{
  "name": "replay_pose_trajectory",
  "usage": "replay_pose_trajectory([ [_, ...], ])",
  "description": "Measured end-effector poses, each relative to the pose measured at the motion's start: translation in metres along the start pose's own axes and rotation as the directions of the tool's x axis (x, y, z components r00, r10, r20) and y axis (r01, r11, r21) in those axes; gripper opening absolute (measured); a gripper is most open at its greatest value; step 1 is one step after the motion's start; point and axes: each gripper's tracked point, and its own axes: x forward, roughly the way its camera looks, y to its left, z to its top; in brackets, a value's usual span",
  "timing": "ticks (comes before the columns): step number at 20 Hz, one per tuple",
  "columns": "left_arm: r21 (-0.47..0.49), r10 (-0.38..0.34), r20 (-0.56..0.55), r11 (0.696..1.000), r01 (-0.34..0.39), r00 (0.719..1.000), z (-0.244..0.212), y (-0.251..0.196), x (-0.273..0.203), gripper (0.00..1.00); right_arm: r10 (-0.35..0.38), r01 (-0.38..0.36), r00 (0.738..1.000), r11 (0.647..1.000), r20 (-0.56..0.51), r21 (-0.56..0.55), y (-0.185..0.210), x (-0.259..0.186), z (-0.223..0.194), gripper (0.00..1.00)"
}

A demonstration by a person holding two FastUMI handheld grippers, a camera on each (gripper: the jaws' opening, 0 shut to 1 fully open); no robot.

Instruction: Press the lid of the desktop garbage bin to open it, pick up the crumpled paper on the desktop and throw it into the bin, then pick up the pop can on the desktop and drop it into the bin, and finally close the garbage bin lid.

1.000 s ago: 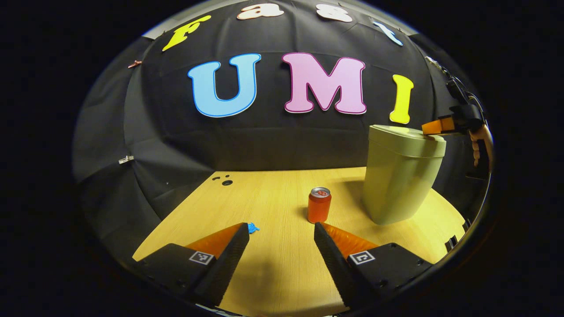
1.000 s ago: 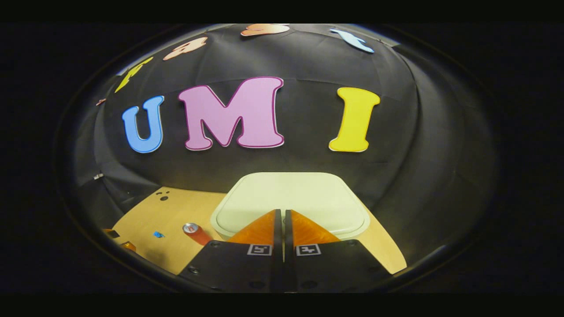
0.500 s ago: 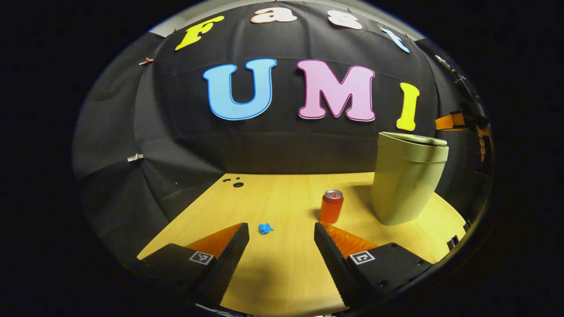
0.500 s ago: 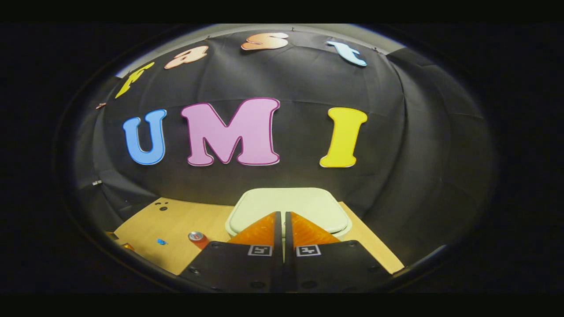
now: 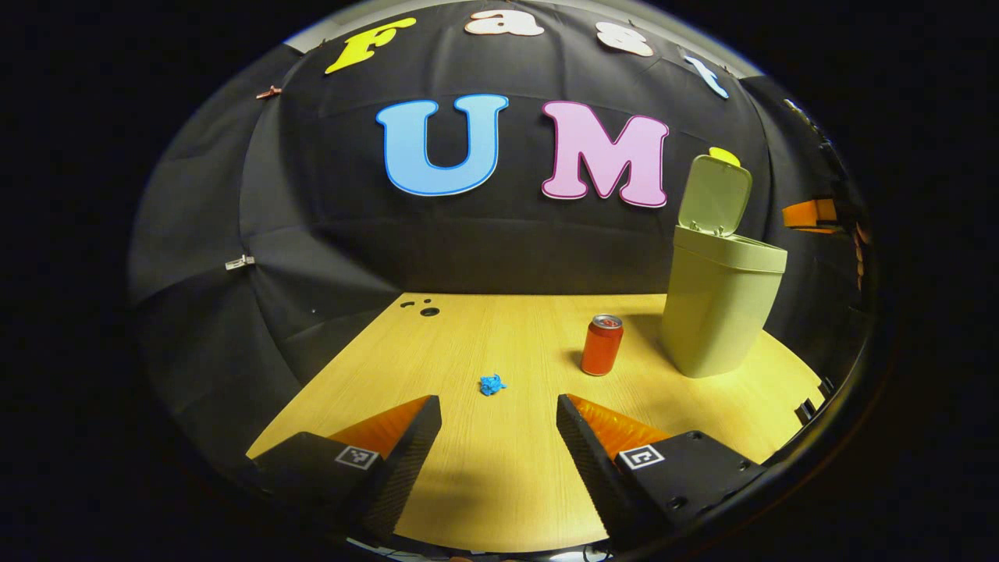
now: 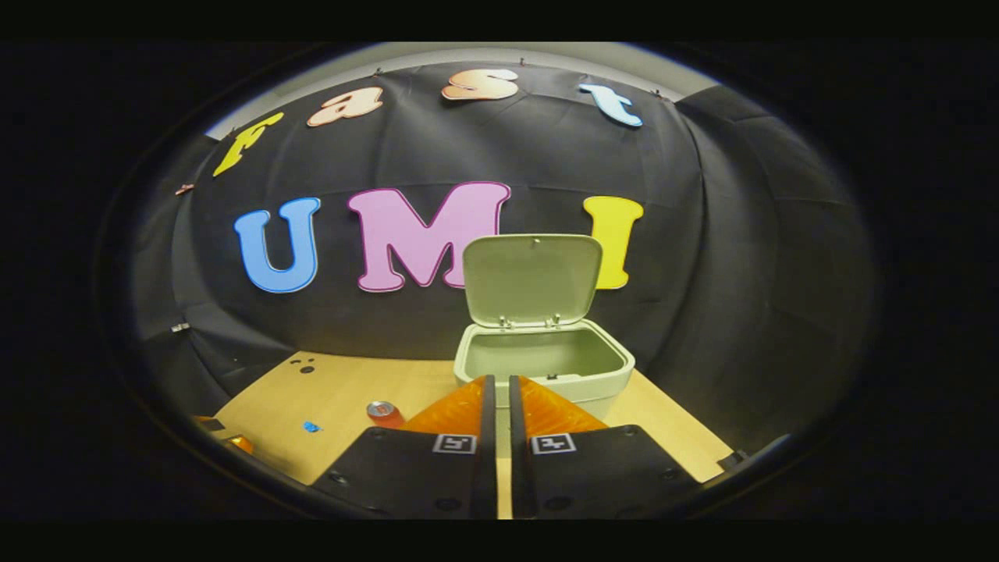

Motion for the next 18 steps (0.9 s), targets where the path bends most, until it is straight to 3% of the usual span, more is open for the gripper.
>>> replay_pose_trajectory([
  [1,-0.01,-0.003,-0.008,1.0,0.003,1.0,0.0,0.001,0.004,0.96,0.015,-0.015,1.0,1.0,-0.006,0.003,0.004,-0.004,-0.005,0.3],
  [2,-0.019,-0.007,-0.014,1.0,0.007,1.0,-0.001,0.002,0.008,0.96,0.024,-0.024,1.0,1.0,-0.014,0.005,0.007,-0.005,-0.011,0.34],
  [6,-0.048,0.022,-0.047,0.999,-0.024,0.999,-0.008,0.01,0.038,0.96,0.06,-0.059,0.995,0.998,-0.079,0.016,0.012,-0.004,-0.039,1.0],
  [11,-0.148,0.068,-0.099,0.986,-0.083,0.993,-0.013,0.021,0.091,0.96,0.087,-0.089,0.986,0.996,-0.141,-0.006,0.005,-0.003,-0.058,1.0],
  [18,-0.169,0.066,-0.206,0.98,-0.102,0.976,-0.04,0.023,0.171,0.96,0.103,-0.112,0.97,0.993,-0.22,-0.028,-0.007,0.001,-0.083,1.0],
])
